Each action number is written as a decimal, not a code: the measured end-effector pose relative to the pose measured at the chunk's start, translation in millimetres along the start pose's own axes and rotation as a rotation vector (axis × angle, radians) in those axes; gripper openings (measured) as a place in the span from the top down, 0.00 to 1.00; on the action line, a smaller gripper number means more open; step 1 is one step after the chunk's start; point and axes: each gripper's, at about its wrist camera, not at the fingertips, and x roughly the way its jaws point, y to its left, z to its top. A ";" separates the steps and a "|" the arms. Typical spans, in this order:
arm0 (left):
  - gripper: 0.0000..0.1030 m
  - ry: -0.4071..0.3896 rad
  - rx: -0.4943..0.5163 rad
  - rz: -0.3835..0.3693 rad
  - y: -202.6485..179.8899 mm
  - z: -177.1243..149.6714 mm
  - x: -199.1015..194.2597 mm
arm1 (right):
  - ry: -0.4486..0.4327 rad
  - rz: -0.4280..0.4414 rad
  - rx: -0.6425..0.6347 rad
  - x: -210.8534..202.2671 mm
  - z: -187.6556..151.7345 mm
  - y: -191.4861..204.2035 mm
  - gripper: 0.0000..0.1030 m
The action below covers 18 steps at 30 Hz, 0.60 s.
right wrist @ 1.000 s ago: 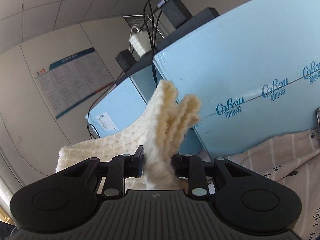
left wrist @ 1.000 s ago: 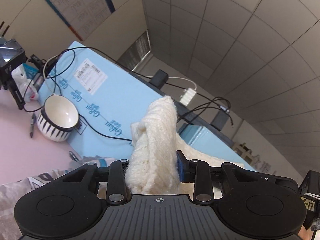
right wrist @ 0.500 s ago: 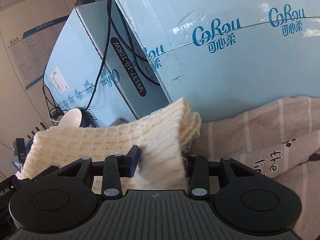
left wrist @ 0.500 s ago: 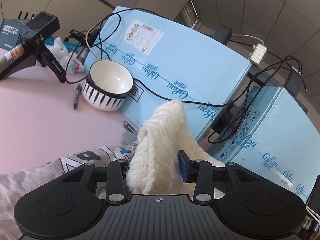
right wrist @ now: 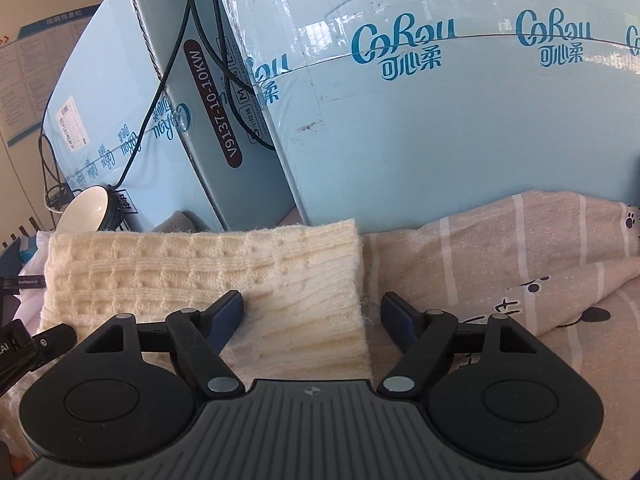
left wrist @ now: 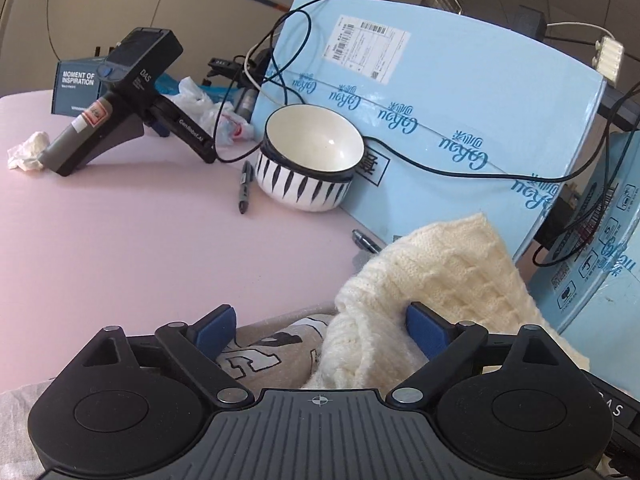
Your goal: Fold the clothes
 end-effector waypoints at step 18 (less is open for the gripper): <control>0.00 -0.442 0.230 -0.094 -50.1 -32.6 -121.4 | -0.069 0.094 -0.093 -152.3 -1.5 -51.8 0.00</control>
